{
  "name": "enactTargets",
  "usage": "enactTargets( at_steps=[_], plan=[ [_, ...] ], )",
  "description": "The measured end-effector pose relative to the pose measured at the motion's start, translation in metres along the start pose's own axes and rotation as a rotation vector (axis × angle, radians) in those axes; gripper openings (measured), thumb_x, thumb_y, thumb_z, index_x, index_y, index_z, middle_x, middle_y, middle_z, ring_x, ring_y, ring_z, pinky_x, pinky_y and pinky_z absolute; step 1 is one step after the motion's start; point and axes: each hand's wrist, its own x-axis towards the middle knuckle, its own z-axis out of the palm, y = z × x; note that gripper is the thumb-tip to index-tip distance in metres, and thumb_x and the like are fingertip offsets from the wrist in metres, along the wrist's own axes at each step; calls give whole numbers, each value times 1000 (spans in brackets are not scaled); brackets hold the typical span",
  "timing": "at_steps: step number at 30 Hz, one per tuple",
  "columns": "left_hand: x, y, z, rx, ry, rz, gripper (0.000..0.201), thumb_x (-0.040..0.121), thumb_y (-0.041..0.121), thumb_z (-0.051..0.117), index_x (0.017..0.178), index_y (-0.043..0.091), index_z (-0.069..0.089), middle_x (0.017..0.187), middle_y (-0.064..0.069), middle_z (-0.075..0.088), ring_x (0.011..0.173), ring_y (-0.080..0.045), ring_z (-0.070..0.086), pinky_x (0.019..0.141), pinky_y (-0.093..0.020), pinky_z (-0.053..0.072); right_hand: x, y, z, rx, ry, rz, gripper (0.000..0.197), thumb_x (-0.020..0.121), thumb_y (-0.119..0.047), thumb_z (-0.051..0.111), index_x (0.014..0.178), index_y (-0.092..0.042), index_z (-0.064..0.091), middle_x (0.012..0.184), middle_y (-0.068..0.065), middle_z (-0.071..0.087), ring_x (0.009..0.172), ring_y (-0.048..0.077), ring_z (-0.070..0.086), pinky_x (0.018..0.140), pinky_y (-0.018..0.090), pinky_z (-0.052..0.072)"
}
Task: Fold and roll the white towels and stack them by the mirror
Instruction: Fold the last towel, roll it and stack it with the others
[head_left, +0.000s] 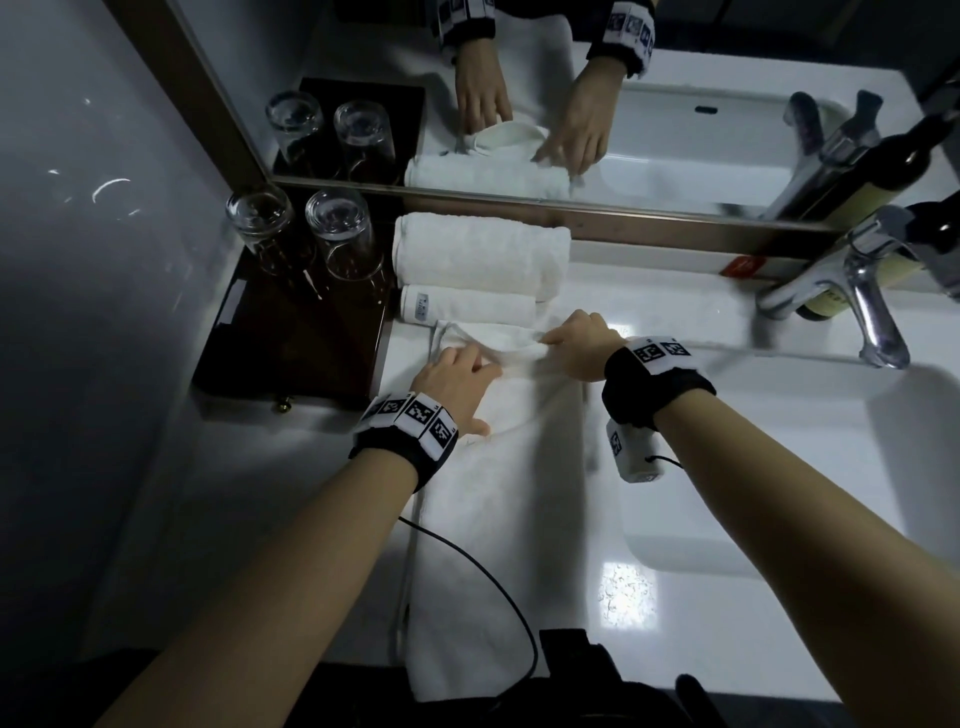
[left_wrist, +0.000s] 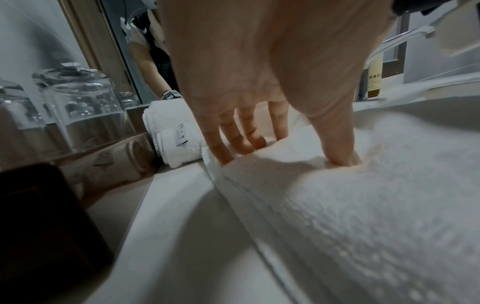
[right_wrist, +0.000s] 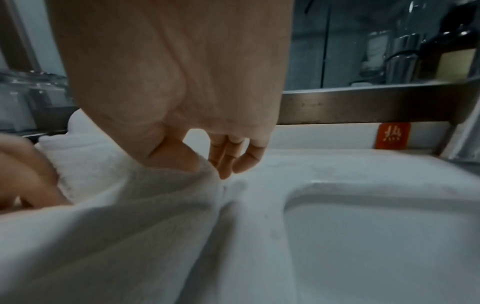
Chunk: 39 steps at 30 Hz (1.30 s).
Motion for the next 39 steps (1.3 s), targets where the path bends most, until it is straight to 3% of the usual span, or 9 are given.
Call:
enactTargets(
  at_steps=[6, 10, 15, 20, 23, 26, 30, 34, 39],
  plan=[
    [2, -1, -2, -12, -18, -1, 76, 71, 44, 75, 135, 27, 39, 132, -3, 36, 122, -26, 36, 98, -37, 40, 2, 4, 2, -301, 42, -1, 35, 85, -23, 46, 116, -33, 59, 119, 7, 44, 116, 27, 37, 95, 38, 32],
    [3, -2, -1, -14, -30, -2, 79, 72, 45, 75, 138, 27, 35, 134, -3, 35, 123, -26, 35, 99, -37, 40, 3, 5, -2, -509, 154, -43, 37, 79, -29, 51, 116, -26, 54, 115, 8, 48, 111, 28, 41, 90, 40, 32],
    [4, -3, -1, -29, -27, -1, 81, 70, 46, 76, 138, 29, 35, 134, -2, 35, 123, -25, 35, 100, -36, 40, 8, 5, -6, -307, 150, -1, 34, 83, -34, 44, 113, -21, 50, 116, 10, 53, 110, 29, 45, 89, 42, 33],
    [5, -3, -2, -42, -26, -2, 80, 68, 45, 77, 136, 29, 37, 135, -1, 35, 123, -25, 35, 97, -36, 41, 11, 7, -15, -138, -49, 40, 25, 81, -41, 47, 83, -21, 60, 104, 5, 64, 105, 30, 56, 81, 37, 33],
    [6, -3, -2, -50, -27, -3, 81, 67, 45, 78, 135, 28, 38, 135, -1, 35, 123, -25, 35, 97, -37, 42, 12, 7, -19, 8, -102, 31, 26, 82, -37, 55, 91, -15, 66, 99, 7, 67, 100, 29, 60, 71, 29, 36],
    [7, -3, -2, -49, -30, -4, 81, 67, 45, 78, 135, 29, 37, 136, -1, 34, 123, -25, 35, 97, -37, 41, 10, 6, -15, 53, -48, -3, 17, 85, -32, 55, 81, -17, 64, 89, 3, 59, 98, 29, 57, 73, 32, 37],
    [8, -3, -2, -49, -34, -9, 81, 66, 45, 79, 134, 29, 38, 136, 0, 34, 123, -25, 35, 97, -37, 41, 8, 5, -6, 106, 67, -30, 17, 82, -22, 60, 94, -14, 68, 104, 11, 58, 104, 33, 52, 74, 35, 41],
    [9, -3, -2, -55, -33, -6, 81, 65, 45, 80, 133, 29, 39, 138, 2, 32, 123, -24, 35, 94, -36, 41, 11, 10, -10, 155, 128, -12, 27, 78, -21, 65, 105, -15, 65, 118, 12, 50, 113, 32, 45, 88, 39, 43],
    [10, -4, -1, -60, -35, -5, 81, 65, 44, 80, 134, 29, 38, 139, 2, 31, 124, -24, 34, 95, -36, 41, 10, 11, -15, -239, 152, -158, 27, 80, -44, 59, 101, -27, 61, 109, 5, 50, 111, 27, 44, 86, 38, 32]
  ],
)
